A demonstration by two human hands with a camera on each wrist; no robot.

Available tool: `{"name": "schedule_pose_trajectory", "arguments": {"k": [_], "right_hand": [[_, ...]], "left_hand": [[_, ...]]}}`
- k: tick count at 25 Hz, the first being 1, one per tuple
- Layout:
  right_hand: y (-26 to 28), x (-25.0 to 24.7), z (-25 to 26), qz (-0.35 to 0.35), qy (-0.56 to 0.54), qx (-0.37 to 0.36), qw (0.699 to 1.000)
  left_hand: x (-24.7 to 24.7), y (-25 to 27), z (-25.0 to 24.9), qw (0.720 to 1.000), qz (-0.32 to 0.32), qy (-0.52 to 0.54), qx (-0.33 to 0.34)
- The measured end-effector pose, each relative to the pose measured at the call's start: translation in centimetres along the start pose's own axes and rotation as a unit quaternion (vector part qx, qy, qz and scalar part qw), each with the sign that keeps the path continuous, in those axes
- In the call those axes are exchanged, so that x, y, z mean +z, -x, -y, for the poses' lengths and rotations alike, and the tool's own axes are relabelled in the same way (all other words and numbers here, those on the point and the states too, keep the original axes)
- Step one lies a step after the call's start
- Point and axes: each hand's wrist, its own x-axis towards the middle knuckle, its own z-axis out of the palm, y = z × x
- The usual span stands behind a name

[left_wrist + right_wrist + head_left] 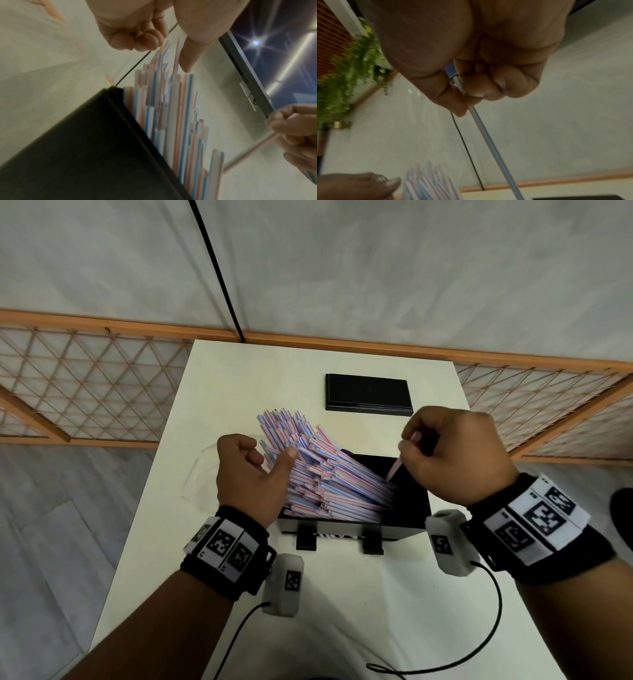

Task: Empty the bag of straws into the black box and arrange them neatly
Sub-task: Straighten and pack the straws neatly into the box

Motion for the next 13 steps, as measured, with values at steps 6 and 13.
{"name": "schedule_pose_trajectory", "arguments": {"k": [6,13], "right_hand": [[-2.2,5.4,2.4,0.143,-0.051,-0.039,0.988],[1.1,7.0,-2.0,0.267,0.019,0.095,0.959]], "left_hand": [[0.0,-0.8,0.7,0.999,0.008,-0.013,-0.028],[-0.3,-1.5,0.5,0.989,0.014,0.133,-0.061]]}}
